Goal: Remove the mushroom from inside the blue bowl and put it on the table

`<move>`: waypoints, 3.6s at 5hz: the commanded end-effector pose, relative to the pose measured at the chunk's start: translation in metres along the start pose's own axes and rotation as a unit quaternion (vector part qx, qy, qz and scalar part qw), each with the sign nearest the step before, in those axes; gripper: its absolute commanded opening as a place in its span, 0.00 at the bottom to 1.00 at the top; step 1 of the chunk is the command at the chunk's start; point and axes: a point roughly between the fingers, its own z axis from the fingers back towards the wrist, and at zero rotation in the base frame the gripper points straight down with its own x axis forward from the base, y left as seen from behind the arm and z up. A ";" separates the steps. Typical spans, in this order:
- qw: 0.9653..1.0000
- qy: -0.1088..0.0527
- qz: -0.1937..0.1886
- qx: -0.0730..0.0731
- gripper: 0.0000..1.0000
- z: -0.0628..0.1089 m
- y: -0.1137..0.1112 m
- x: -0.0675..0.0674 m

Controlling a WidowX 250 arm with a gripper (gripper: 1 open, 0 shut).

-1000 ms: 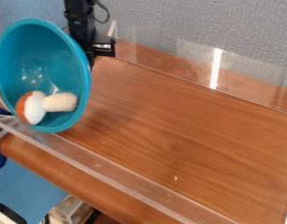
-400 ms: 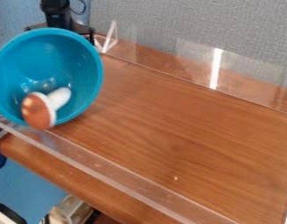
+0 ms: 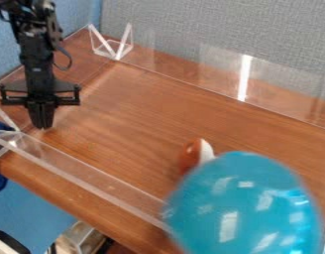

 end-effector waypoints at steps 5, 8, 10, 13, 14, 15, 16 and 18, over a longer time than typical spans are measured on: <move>1.000 -0.031 0.004 -0.005 0.00 0.101 0.006 -0.033; 0.999 -0.023 -0.034 0.010 0.00 0.111 0.000 -0.055; 1.000 -0.012 -0.023 0.018 0.00 0.137 -0.027 -0.080; 0.995 0.042 0.087 0.027 0.00 0.141 -0.063 -0.076; 0.987 0.072 0.142 0.026 0.00 0.139 -0.082 -0.063; 0.969 0.098 0.225 0.020 0.00 0.133 -0.085 -0.046; 0.945 0.121 0.303 0.016 0.00 0.127 -0.089 -0.032; 0.896 0.152 0.417 0.007 0.00 0.119 -0.106 -0.030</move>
